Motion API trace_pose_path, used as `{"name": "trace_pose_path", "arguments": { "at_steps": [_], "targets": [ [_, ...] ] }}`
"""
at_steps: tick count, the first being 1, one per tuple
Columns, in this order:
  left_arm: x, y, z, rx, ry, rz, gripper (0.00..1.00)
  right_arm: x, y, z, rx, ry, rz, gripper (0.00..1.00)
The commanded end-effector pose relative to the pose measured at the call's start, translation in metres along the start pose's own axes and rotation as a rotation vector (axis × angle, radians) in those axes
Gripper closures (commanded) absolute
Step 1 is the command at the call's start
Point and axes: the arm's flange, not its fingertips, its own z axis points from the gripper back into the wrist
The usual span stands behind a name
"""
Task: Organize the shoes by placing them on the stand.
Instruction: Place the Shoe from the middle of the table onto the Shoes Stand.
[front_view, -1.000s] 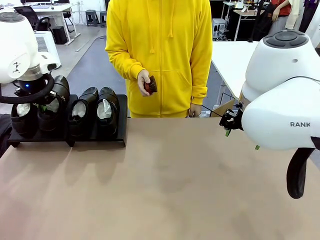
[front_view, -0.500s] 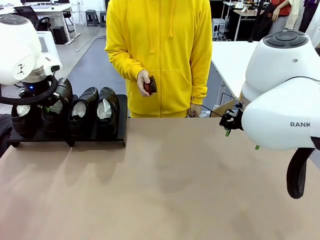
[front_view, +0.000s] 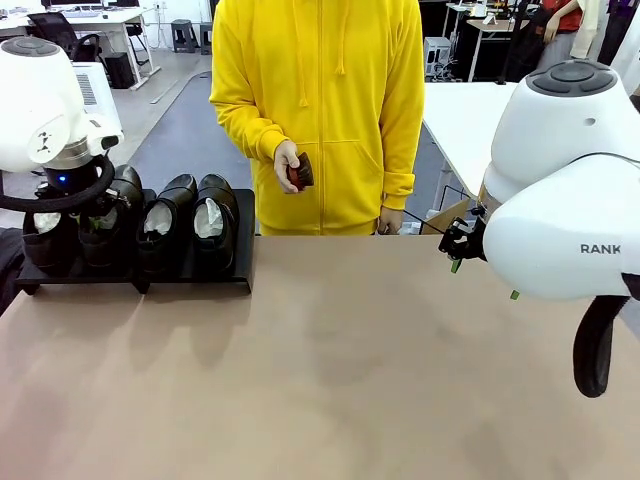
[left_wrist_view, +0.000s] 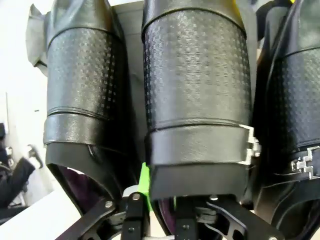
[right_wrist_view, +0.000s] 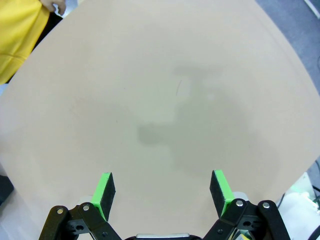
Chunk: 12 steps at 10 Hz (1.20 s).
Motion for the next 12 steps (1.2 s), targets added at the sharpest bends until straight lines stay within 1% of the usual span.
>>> {"name": "trace_pose_path", "arguments": {
  "at_steps": [1,2,4,5,6,7,9,10,11,12],
  "targets": [
    [0.004,-0.005,0.005,0.06,-0.015,0.02,0.19,0.002,-0.001,0.001,0.002,-0.011,0.013,0.0],
    [0.003,-0.007,0.007,0.089,-0.021,0.024,0.0,0.002,-0.001,0.001,0.002,-0.011,0.013,0.0],
    [-0.004,-0.018,0.03,0.132,-0.038,0.004,0.0,0.002,-0.001,0.001,0.002,-0.011,0.013,0.0],
    [-0.009,-0.026,0.042,0.117,-0.019,-0.026,0.0,0.002,-0.001,0.001,0.002,-0.011,0.013,0.0],
    [-0.015,-0.031,0.052,0.127,0.017,-0.05,0.0,0.002,-0.001,0.001,0.002,-0.011,0.013,0.0],
    [-0.025,-0.03,0.062,0.169,0.037,-0.026,0.0,0.002,-0.001,0.001,0.002,-0.011,0.013,0.0],
    [-0.039,-0.028,0.08,0.199,0.001,-0.003,0.0,0.002,-0.001,0.001,0.002,-0.011,0.013,0.0],
    [-0.045,-0.027,0.088,0.201,-0.019,0.011,0.0,0.002,-0.001,0.001,0.002,-0.011,0.013,0.0],
    [-0.054,-0.024,0.095,0.177,-0.027,0.047,0.0,0.002,-0.001,0.001,0.002,-0.011,0.013,0.0],
    [-0.032,-0.029,0.087,0.168,0.015,-0.018,0.0,0.002,-0.001,0.001,0.002,-0.011,0.013,0.0]
  ]
}}
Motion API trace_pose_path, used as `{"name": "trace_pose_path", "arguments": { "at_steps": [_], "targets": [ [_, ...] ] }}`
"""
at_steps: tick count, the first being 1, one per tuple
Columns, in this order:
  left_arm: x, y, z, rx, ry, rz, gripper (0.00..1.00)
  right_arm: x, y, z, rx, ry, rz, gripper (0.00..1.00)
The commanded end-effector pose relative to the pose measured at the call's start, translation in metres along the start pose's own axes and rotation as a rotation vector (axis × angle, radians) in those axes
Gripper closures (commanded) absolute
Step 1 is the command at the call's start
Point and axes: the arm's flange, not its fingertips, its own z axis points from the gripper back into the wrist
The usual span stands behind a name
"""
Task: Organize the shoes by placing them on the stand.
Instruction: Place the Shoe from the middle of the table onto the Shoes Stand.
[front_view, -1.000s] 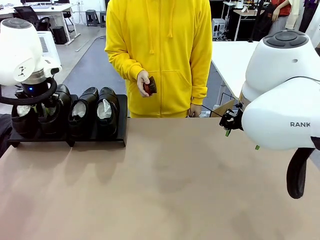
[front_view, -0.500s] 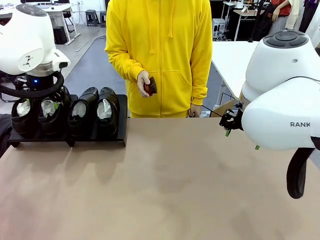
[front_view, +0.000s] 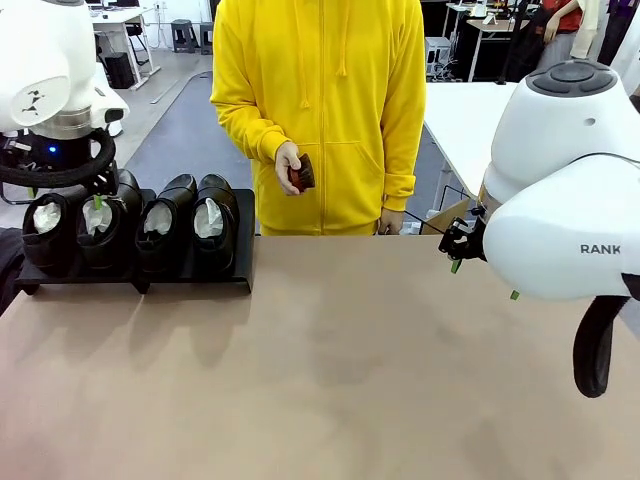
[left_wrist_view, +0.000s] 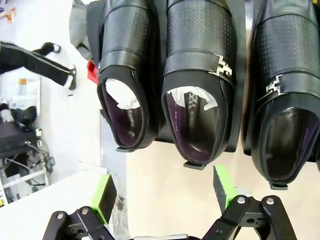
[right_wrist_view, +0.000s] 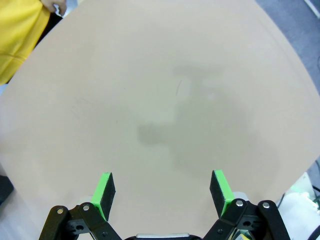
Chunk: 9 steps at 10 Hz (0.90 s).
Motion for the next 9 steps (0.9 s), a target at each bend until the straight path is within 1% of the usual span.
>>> {"name": "trace_pose_path", "arguments": {
  "at_steps": [1,9],
  "targets": [
    [0.0079,-0.0039,-0.0098,0.001,0.012,-0.023,0.0,0.0022,-0.0006,0.0011,0.002,-0.011,0.013,0.0],
    [0.0079,-0.0039,-0.0098,0.001,0.012,-0.023,0.0,0.0022,-0.0006,0.0011,0.002,-0.011,0.013,0.0]
  ]
}}
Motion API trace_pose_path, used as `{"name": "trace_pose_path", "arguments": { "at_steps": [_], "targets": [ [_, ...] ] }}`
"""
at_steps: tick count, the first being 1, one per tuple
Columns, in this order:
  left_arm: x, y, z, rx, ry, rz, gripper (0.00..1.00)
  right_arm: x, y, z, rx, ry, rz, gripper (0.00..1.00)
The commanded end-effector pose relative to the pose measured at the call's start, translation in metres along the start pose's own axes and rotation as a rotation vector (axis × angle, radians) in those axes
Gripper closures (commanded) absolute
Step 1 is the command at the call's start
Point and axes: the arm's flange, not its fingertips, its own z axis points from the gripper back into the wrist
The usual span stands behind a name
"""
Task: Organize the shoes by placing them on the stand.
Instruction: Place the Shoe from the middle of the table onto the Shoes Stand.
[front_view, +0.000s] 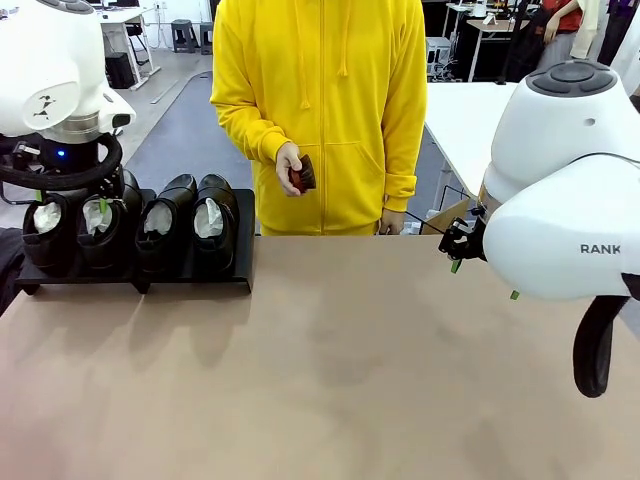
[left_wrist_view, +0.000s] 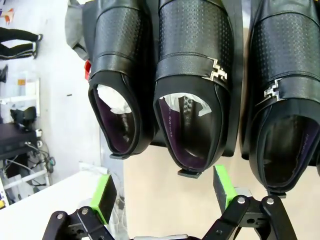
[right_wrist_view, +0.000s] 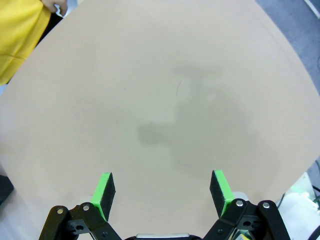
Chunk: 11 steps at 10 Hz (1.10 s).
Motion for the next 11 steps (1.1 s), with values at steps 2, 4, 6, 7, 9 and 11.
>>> {"name": "trace_pose_path", "arguments": {
  "at_steps": [2,4,6,7,9,11],
  "targets": [
    [0.0014,0.0036,0.0006,0.001,-0.001,-0.011,0.0,0.0022,-0.0006,0.0011,0.002,-0.011,0.013,0.0],
    [0.0014,0.0036,0.0006,0.001,-0.001,-0.011,0.0,0.0022,-0.0006,0.0011,0.002,-0.011,0.013,0.0],
    [0.0014,0.0036,0.0006,0.001,-0.001,-0.011,0.0,0.0022,-0.0006,0.0011,0.002,-0.011,0.013,0.0],
    [0.0014,0.0036,0.0006,0.001,-0.001,-0.011,0.0,0.0022,-0.0006,0.0011,0.002,-0.011,0.013,0.0],
    [0.0014,0.0036,0.0006,0.001,-0.001,-0.011,0.0,0.0022,-0.0006,0.0011,0.002,-0.011,0.013,0.0],
    [0.0014,0.0036,0.0006,0.001,-0.001,-0.011,0.0,0.0022,-0.0006,0.0011,0.002,-0.011,0.013,0.0]
  ]
}}
